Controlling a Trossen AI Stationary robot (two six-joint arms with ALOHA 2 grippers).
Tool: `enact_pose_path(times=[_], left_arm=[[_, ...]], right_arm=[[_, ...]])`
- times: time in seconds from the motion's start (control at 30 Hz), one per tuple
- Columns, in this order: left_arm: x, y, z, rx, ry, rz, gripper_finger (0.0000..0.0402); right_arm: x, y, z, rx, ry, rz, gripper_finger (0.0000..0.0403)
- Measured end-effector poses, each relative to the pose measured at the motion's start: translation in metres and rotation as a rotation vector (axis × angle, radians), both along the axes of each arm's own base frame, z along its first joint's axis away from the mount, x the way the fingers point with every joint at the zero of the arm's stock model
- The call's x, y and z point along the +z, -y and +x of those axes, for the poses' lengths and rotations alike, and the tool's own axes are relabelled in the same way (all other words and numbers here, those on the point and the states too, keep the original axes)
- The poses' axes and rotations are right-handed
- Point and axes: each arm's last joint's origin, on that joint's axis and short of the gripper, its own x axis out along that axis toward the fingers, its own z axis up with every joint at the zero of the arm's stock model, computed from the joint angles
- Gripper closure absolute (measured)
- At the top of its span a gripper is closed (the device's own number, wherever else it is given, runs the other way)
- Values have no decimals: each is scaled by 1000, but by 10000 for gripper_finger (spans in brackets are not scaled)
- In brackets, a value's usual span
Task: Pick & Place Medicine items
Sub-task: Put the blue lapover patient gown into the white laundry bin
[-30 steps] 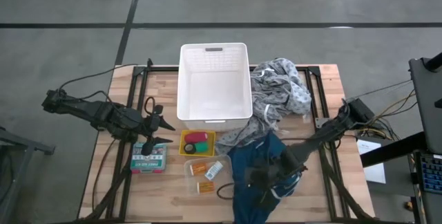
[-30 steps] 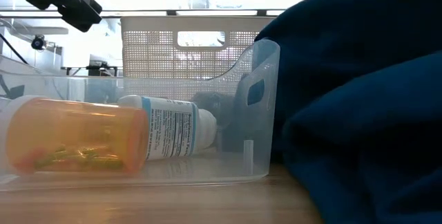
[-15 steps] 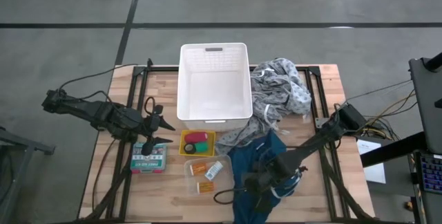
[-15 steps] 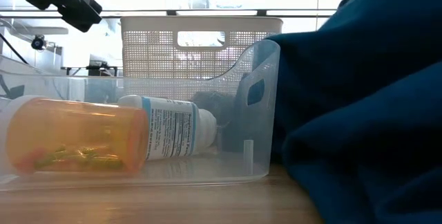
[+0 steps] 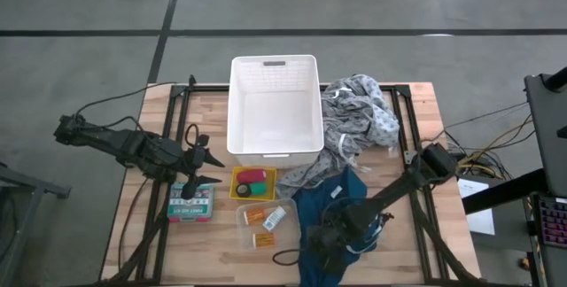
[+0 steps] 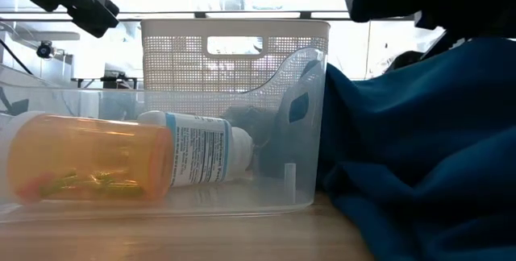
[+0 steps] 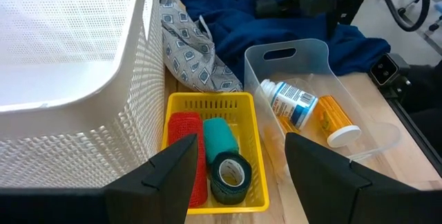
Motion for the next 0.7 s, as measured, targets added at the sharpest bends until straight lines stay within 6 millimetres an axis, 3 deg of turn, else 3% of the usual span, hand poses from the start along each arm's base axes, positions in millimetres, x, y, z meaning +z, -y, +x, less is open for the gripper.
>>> enact_pose_path(times=[0.7], left_arm=[[0,0,0,0,0,0,176]], right_arm=[[-4,-2,-1,18,12,-30,3]])
